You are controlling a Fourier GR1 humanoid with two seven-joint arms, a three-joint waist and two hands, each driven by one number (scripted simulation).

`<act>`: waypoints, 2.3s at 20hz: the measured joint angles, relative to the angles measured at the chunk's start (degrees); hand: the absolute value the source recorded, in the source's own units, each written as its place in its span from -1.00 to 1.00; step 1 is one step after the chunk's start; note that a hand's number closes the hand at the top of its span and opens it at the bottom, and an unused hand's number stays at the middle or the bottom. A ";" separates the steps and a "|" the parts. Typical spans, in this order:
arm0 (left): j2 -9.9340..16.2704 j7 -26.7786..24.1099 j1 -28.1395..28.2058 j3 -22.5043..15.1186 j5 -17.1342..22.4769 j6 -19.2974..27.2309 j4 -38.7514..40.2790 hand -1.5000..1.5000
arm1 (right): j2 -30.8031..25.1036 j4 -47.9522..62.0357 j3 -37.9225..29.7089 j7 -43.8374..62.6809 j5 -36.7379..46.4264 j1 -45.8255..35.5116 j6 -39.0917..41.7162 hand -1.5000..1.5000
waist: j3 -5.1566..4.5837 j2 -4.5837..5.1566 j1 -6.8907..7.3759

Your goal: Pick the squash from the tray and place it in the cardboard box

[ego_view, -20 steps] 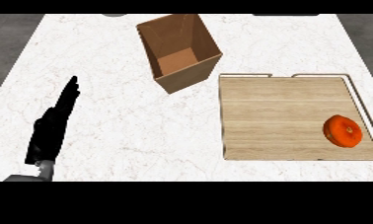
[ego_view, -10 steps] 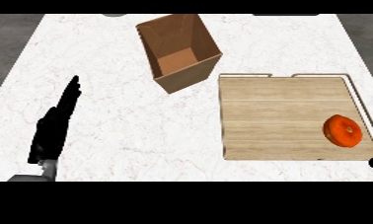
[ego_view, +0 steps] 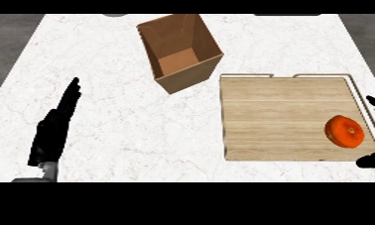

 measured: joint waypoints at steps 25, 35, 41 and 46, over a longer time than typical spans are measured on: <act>-5.33 -0.99 1.06 6.00 -5.31 -6.37 -0.75 0.00 | 10.47 4.32 -3.39 -3.85 13.48 -2.44 1.70 -1.00 | 0.00 0.01 0.03; -6.75 -0.20 0.78 6.50 -6.91 -6.89 -1.64 0.00 | 10.85 7.70 -4.12 -9.06 19.68 -4.03 -3.59 1.00 | -0.19 -0.09 0.09; -6.62 0.53 -0.45 7.04 -7.02 -7.33 -1.13 0.00 | 13.68 1.94 2.19 -5.83 30.89 -3.89 -12.75 1.00 | -0.47 -0.23 0.03; -6.64 0.99 -1.34 6.93 -7.17 -7.62 -0.60 0.00 | 18.56 -3.44 14.00 3.83 45.83 -5.86 -17.76 1.00 | -0.51 -0.22 0.46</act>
